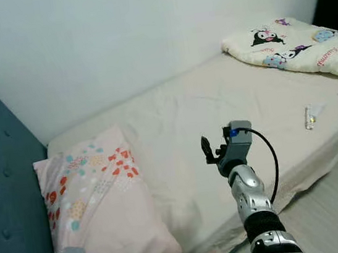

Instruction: Clean up the room

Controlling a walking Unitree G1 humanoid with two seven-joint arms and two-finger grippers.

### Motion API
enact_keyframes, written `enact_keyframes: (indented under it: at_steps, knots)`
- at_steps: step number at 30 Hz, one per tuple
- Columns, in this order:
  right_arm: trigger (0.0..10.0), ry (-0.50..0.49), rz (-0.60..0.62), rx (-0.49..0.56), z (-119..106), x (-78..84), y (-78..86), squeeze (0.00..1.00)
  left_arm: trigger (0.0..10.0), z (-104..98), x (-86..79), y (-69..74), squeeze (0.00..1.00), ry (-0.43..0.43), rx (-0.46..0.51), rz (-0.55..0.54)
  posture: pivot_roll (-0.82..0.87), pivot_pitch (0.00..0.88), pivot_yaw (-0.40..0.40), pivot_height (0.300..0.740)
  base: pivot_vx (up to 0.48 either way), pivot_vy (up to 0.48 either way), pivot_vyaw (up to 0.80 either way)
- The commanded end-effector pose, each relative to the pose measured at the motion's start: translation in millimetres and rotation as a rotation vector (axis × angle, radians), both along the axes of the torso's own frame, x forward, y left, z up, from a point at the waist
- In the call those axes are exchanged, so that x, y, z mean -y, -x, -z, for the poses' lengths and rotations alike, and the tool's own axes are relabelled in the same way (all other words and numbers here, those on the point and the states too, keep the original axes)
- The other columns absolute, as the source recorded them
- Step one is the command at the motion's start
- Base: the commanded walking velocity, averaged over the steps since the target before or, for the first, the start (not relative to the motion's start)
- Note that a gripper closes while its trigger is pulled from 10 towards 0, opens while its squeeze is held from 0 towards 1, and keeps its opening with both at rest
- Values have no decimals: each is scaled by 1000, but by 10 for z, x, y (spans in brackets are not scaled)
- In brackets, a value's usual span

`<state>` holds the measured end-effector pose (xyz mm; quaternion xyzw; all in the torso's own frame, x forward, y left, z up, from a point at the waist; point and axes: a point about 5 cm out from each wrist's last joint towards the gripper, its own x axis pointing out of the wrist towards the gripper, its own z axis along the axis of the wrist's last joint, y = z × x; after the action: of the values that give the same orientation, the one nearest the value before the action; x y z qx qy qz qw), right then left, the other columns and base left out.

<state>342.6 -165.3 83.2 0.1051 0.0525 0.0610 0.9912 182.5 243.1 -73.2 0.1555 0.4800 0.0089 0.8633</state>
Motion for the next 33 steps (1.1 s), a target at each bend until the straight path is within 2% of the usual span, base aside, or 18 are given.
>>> enact_keyframes:
  at_steps: [1,2,5,6,8,9,10,11,13,16,17,18,20,23,25,26,31,33]
  knots:
    - [10000,5,-14,-19,11,-35,-17,0,10000,-110,-80,-130,1000,14,-33,215,-169,48,44,740,0,0,0]
    - [10000,5,-14,-19,11,-35,-17,0,10000,-110,-80,-130,1000,14,-33,215,-169,48,44,740,0,0,0]
    - [10000,10,-15,-24,12,-25,-25,0,10000,-368,-115,-348,1000,121,-7,467,-166,45,41,740,0,0,0]
    - [10000,10,-15,-24,12,-25,-25,0,10000,-368,-115,-348,1000,121,-7,467,-166,45,41,740,0,0,0]
    - [10000,13,-17,-31,14,-24,-34,0,10000,-594,-69,-435,1000,212,28,633,-159,46,41,740,0,0,0]
    - [10000,13,-17,-31,14,-24,-34,0,10000,-594,-69,-435,1000,212,28,633,-159,46,41,740,0,0,0]
    - [10000,14,-14,-41,16,-20,-46,0,10000,-916,66,-392,1000,340,67,878,-156,46,38,740,0,0,0]
    - [10000,14,-14,-41,16,-20,-46,0,10000,-916,66,-392,1000,340,67,878,-156,46,38,740,0,0,0]
    - [10000,14,-13,-46,18,-22,-54,0,10000,-1223,243,-332,1000,497,146,1041,-157,44,39,740,0,0,0]
    - [10000,2,-15,-53,24,-29,-59,0,10000,-1684,554,-530,1000,818,450,994,-154,41,34,740,0,0,0]
    - [10000,2,-12,-57,31,-27,-58,0,10000,-1742,634,-666,0,828,583,938,-154,41,33,740,0,0,0]
    - [10000,6,-8,-62,40,-20,-57,0,10000,-1742,696,-787,0,812,671,871,-153,39,33,740,0,0,0]
    - [10000,8,-6,-66,47,-16,-57,0,10000,-1708,762,-896,0,785,725,802,-156,37,30,740,0,0,0]
    - [10000,35,-11,-91,113,-15,-31,0,10000,-1560,962,-1178,0,851,808,450,-166,31,28,740,0,0,0]
    - [10000,35,-11,-91,113,-15,-31,0,10000,-1560,962,-1178,0,851,808,450,-166,31,28,740,0,0,0]
    - [10000,48,-11,-102,138,-12,-21,0,10000,-1537,988,-1191,0,878,805,380,-166,31,28,740,0,0,0]
    - [10000,150,-19,-199,399,36,133,0,10000,-1242,1014,-1136,0,773,723,247,-176,25,23,740,0,-252,0]
    - [10000,170,-12,-273,589,97,277,0,10000,-1029,876,-1059,0,716,660,161,-183,18,17,740,0,-465,0]
